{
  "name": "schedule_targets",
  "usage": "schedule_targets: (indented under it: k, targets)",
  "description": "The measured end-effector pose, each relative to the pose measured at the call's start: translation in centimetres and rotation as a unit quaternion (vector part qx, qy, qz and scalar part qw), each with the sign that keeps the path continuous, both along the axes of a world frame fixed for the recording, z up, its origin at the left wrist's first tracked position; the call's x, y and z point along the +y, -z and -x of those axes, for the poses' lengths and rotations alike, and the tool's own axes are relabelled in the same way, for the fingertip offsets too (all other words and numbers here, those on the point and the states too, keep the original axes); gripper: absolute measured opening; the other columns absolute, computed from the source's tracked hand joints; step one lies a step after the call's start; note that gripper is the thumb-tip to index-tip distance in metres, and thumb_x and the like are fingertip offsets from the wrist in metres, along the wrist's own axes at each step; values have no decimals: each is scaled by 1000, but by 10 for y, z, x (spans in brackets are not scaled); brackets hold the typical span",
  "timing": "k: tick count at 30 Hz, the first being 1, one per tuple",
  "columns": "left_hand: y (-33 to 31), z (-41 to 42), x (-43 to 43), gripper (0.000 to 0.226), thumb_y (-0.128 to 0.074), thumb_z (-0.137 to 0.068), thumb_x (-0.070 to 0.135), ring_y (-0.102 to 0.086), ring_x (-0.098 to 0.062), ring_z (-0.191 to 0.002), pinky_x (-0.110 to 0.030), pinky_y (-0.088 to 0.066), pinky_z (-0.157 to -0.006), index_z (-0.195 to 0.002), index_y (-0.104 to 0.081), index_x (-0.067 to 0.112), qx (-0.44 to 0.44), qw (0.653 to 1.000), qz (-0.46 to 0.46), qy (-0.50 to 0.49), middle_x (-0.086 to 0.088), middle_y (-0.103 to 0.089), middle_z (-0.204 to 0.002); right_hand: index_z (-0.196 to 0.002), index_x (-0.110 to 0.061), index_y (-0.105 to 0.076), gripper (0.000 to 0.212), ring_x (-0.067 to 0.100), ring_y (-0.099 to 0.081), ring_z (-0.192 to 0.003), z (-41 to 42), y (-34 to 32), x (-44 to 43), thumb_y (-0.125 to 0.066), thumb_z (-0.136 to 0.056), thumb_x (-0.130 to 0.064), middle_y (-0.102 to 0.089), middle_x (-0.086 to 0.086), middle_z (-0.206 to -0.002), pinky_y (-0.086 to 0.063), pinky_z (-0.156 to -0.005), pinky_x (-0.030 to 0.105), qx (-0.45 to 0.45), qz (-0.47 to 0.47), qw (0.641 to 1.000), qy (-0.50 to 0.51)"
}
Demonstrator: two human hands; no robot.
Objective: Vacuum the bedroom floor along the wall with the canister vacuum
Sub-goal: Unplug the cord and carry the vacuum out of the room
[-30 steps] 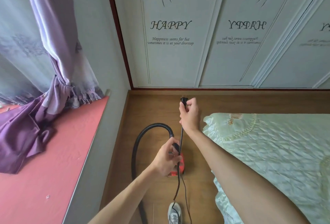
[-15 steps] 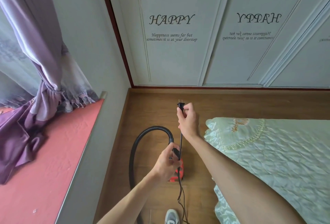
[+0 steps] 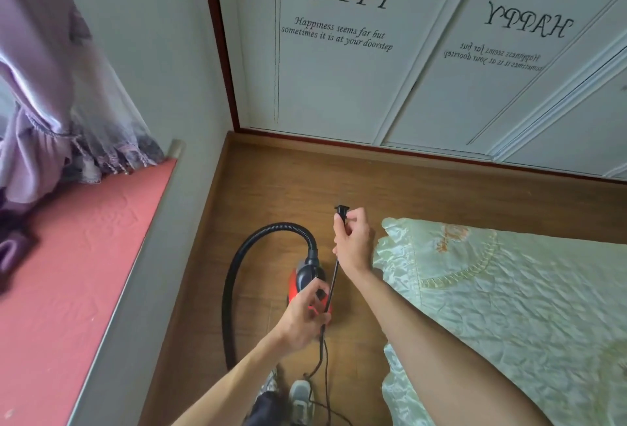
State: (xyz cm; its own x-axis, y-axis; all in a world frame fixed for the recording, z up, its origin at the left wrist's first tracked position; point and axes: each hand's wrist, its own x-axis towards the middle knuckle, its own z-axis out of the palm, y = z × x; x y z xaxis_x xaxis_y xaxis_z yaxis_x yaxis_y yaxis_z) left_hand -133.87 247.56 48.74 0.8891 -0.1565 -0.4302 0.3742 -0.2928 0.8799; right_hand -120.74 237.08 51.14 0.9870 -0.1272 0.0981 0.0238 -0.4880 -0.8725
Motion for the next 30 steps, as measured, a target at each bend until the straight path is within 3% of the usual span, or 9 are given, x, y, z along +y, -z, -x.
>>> schedule_targets:
  k: [3, 8, 13, 15, 18, 22, 25, 30]
  targets:
    - [18, -8, 18, 37, -50, -89, -12, -64, -21, -64, -33, -53, -48, -106, -46, 21, 14, 1000, 5, -9, -1, -53, -76, -89, -5, -44, 18, 27, -52, -36, -8, 13, 14, -58, -97, -10, -57, 21, -59, -33, -33, 15, 34, -17, 999, 1]
    - [47, -16, 28, 36, -53, -88, -11, -63, -28, -66, -39, -54, -49, -112, -46, 14, 32, 999, 11, -24, -1, -52, -70, -90, -6, -42, 18, 12, -48, -31, -18, 35, 28, -58, -98, -10, -54, 13, -57, -35, -33, 19, 69, -22, 997, -11]
    - [74, -24, 23, 34, -56, -90, -8, -62, -26, -65, -27, -50, -47, -113, -47, 16, 52, 997, 24, -48, 2, -50, -71, -90, -7, -42, 18, 18, -49, -33, -32, 65, 26, -57, -99, -10, -53, 11, -56, -37, -34, 19, 103, -14, 995, -12]
    - [86, -27, 20, 35, -55, -89, -9, -64, -29, -66, -28, -50, -47, -113, -48, 16, 67, 996, 33, -58, 2, -50, -73, -91, -7, -42, 18, 17, -49, -32, -38, 80, 25, -57, -98, -11, -54, 9, -55, -36, -34, 19, 115, -8, 993, -16]
    - [108, -28, 11, 36, -53, -89, -10, -61, -18, -62, -28, -46, -43, -113, -48, 17, 82, 993, 37, -73, 1, -48, -75, -91, -7, -42, 18, 13, -49, -31, -45, 106, 23, -57, -99, -12, -54, 4, -54, -36, -34, 20, 142, -6, 989, -33]
    - [140, -32, -3, 38, -55, -88, -6, -58, -23, -62, -40, -53, -54, -113, -48, 21, 91, 991, 27, -92, 5, -51, -72, -91, -6, -43, 17, 10, -50, -31, -56, 144, 16, -58, -98, -12, -55, 4, -54, -36, -34, 19, 161, 1, 986, -50]
    - [165, -37, -17, 41, -54, -85, -6, -63, -34, -64, -36, -50, -55, -105, -47, 29, 112, 988, 12, -104, 2, -54, -71, -91, -8, -44, 17, 9, -50, -32, -61, 174, 5, -58, -98, -13, -55, 2, -53, -40, -35, 27, 177, 3, 983, -55]
    - [205, -40, -43, 46, -52, -82, -11, -54, -10, -52, -23, -43, -51, -98, -47, 32, 145, 980, -17, -135, -1, -54, -68, -91, -11, -47, 14, 10, -50, -35, -63, 223, -17, -59, -98, -15, -54, 2, -53, -47, -38, 40, 223, -15, 973, -59]
